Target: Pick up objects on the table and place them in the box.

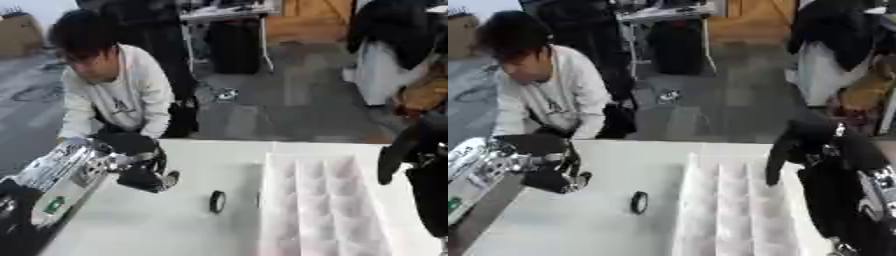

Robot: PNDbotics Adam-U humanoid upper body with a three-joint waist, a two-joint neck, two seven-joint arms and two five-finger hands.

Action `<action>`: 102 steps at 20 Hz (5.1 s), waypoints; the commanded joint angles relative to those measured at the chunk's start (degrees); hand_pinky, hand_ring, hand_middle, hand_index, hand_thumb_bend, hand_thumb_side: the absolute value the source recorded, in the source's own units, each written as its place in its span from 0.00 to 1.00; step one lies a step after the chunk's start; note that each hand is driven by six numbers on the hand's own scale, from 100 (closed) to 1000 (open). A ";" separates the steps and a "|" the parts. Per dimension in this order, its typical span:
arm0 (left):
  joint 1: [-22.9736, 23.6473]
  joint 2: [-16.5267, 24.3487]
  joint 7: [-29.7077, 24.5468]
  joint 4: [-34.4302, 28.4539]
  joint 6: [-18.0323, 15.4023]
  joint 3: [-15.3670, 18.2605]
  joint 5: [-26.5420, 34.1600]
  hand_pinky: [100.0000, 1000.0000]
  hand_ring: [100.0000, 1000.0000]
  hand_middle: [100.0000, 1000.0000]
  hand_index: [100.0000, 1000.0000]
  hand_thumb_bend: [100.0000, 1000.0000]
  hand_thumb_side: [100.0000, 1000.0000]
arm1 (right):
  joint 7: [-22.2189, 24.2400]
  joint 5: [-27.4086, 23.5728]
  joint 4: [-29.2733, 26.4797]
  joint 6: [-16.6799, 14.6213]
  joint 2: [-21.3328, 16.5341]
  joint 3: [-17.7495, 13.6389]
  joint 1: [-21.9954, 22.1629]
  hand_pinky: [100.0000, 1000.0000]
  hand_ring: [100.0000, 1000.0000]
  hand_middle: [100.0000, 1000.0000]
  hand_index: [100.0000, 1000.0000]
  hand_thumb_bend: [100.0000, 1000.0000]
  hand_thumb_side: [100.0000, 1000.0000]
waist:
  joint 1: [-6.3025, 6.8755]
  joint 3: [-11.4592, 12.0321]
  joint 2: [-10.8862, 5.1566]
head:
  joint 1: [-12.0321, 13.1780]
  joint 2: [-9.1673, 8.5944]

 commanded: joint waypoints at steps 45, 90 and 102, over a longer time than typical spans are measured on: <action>-12.73 -7.74 -6.91 22.92 -6.52 -3.40 -9.40 0.05 0.34 0.38 0.61 0.65 0.96 | 0.83 -1.06 -0.30 0.32 0.87 0.70 -0.01 0.22 0.35 0.47 0.70 0.00 0.88 | 0.49 -0.52 -1.28 | 2.17 2.46; -17.03 -18.76 -2.55 40.41 -11.74 0.52 -18.41 0.22 0.42 0.51 0.75 1.00 1.00 | 2.53 -2.83 0.08 1.01 1.79 1.37 -0.64 0.22 0.35 0.47 0.71 0.00 0.88 | 0.67 -2.37 -0.76 | 3.18 1.01; -17.78 -20.14 -0.76 40.64 -12.06 0.16 -18.99 0.20 0.42 0.50 0.74 1.00 1.00 | 2.71 -2.95 -0.32 1.04 2.36 1.43 -0.94 0.22 0.35 0.47 0.71 0.00 0.88 | 0.93 -3.74 -0.55 | 3.64 0.71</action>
